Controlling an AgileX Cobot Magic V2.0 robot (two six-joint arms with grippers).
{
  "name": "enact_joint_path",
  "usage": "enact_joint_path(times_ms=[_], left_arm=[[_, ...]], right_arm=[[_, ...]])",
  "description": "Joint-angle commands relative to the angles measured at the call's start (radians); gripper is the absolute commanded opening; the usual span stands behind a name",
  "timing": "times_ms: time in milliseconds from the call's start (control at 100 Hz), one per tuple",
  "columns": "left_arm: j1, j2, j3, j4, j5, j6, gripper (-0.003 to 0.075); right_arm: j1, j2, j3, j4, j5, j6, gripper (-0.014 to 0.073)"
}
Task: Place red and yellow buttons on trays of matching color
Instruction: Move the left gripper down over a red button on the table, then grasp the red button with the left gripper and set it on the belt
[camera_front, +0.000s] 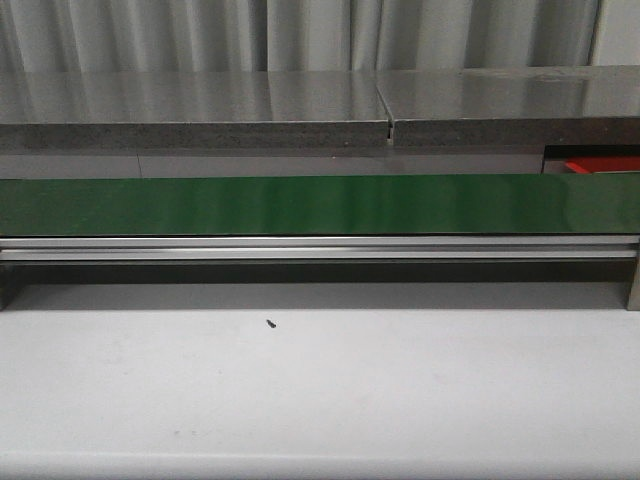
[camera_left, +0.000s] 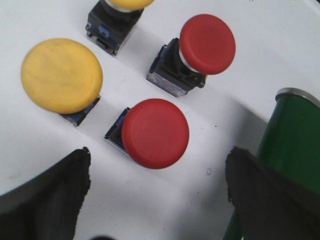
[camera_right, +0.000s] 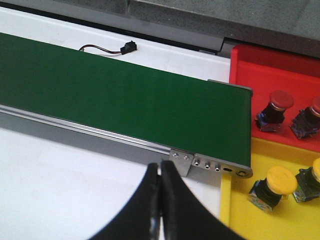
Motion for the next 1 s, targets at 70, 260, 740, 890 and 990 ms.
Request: enact_joint_path(times_ms=[70,260,740,890,990], left_arm=[[0.002,-0.044,-0.034,-0.024,-0.051,-0.010,0.0525],[-0.002,-0.002,-0.081,-0.024,-0.016,-0.010,0.0525],[-0.003,0.029,-0.122,-0.033,-0.011,-0.010,0.0525],[-0.003,0.031,-0.122,-0.033,-0.017,-0.010,0.0525],[-0.003,0.038,-0.123,-0.033,-0.019,-0.010,0.0525]], right_arm=[[0.002,-0.003,-0.024,0.020,-0.055,-0.008,-0.0067],[0.002,-0.003,-0.024,0.020,-0.055,-0.008,-0.0067],[0.002,-0.003,-0.024,0.020,-0.054,-0.008,-0.0067],[0.002,-0.003,-0.024,0.020,-0.054,-0.008,-0.0067],[0.002,-0.003,-0.024,0.020,-0.054,-0.008,-0.0067]])
